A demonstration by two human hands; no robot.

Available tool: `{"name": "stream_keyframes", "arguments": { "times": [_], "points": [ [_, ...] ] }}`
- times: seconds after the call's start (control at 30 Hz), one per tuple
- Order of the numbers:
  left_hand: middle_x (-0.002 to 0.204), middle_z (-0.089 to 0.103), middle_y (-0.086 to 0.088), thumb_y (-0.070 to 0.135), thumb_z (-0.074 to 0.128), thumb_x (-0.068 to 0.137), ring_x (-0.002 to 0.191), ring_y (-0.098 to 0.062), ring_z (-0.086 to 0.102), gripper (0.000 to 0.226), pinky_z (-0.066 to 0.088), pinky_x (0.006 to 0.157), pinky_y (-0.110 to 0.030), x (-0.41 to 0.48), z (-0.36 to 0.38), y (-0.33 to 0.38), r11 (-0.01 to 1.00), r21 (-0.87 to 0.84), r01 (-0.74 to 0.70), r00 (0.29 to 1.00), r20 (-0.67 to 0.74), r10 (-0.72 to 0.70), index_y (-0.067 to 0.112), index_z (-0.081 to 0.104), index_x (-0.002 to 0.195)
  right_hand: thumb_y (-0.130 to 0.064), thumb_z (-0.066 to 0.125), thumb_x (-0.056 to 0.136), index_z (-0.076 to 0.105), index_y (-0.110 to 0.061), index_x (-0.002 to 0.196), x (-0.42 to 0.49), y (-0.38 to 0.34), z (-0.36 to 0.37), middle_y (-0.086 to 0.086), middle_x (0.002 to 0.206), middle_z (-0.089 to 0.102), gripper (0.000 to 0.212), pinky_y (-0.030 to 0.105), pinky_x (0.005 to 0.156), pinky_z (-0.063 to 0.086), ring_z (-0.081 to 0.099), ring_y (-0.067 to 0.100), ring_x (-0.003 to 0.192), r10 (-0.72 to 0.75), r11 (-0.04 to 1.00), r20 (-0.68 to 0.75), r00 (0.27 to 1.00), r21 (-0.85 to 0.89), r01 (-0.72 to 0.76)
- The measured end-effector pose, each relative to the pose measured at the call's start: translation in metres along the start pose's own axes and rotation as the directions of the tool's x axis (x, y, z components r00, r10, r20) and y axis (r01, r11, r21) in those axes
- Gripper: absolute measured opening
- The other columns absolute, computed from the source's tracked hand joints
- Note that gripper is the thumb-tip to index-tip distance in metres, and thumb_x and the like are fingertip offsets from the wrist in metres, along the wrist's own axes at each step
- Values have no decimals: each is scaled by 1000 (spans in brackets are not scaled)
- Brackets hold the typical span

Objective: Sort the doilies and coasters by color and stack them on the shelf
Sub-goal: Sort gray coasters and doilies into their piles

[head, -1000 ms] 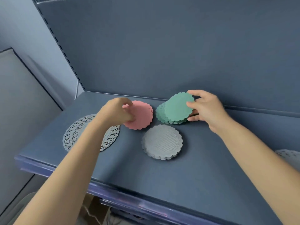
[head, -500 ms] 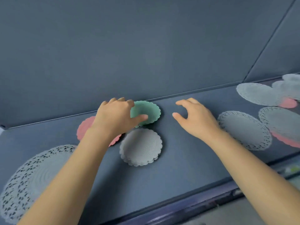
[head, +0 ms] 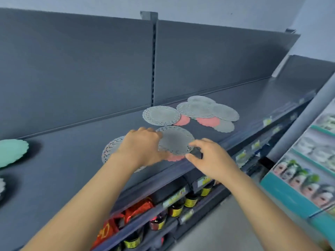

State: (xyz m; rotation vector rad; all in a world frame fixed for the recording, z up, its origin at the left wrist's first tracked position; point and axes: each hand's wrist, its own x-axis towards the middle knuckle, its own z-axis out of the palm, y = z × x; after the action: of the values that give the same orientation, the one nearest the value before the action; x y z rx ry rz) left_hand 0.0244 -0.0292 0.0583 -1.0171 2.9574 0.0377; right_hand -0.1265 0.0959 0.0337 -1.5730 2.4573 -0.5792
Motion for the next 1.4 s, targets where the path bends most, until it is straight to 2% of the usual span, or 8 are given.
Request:
{"name": "stream_keyframes", "arguments": {
  "times": [0.27,0.5,0.73,0.9,1.0,1.17,1.3,1.4],
  "points": [
    [125,58,-3,46,43,96,117,-25,52,41,42,92,-36,89,16,106,994,-106,2,999,-47,-7,20,52,126,-31,53,94,53,-22,130,28,114,-40,-4,130,53,37,28,92,42,51,16,118,-25,1000,25,999,9,25],
    [128,54,-3,31,46,96,116,-26,53,35,43,89,-35,185,32,124,980,-186,-76,995,-73,63,22,50,129,-40,47,95,43,-13,136,109,167,-43,8,136,48,49,38,100,40,42,27,126,41,987,43,998,-158,-34],
    [146,37,-5,67,49,82,135,-28,32,79,24,110,-42,286,40,116,992,-105,75,997,28,-73,21,33,144,-75,63,64,30,-14,143,175,202,-54,7,147,27,105,36,109,29,26,25,137,157,979,226,961,-161,-122],
    [156,20,-6,83,61,55,143,-28,18,123,18,116,-46,319,43,115,930,-250,270,959,154,-237,18,16,150,-65,81,49,36,-14,135,198,213,-63,3,136,34,110,36,104,37,32,23,131,186,982,222,957,-27,-185],
    [147,32,-10,77,74,43,137,-32,28,130,27,110,-47,325,38,113,859,-300,416,909,149,-388,15,22,145,-51,87,51,36,-12,133,206,216,-63,5,137,36,104,32,93,39,40,23,126,195,974,262,945,62,-218],
    [126,54,-10,27,89,59,116,-27,52,89,43,90,-32,331,28,89,603,-616,506,814,109,-571,7,44,133,-33,90,57,36,-15,127,221,235,-64,4,134,45,91,26,86,39,47,20,119,158,932,314,936,265,-246],
    [103,61,-14,15,84,58,94,-27,58,57,47,87,-35,303,14,52,562,-493,664,697,136,-704,2,63,110,-14,88,60,51,-28,102,247,262,-80,2,111,61,57,27,73,45,58,18,96,43,890,319,947,419,-182],
    [118,58,-18,15,80,65,106,-37,54,55,46,93,-40,283,17,55,579,-359,732,573,-135,-808,4,61,116,-7,84,64,56,-32,91,276,283,-97,7,102,65,46,28,68,45,60,20,85,-25,847,252,967,519,-114]
  ]
}}
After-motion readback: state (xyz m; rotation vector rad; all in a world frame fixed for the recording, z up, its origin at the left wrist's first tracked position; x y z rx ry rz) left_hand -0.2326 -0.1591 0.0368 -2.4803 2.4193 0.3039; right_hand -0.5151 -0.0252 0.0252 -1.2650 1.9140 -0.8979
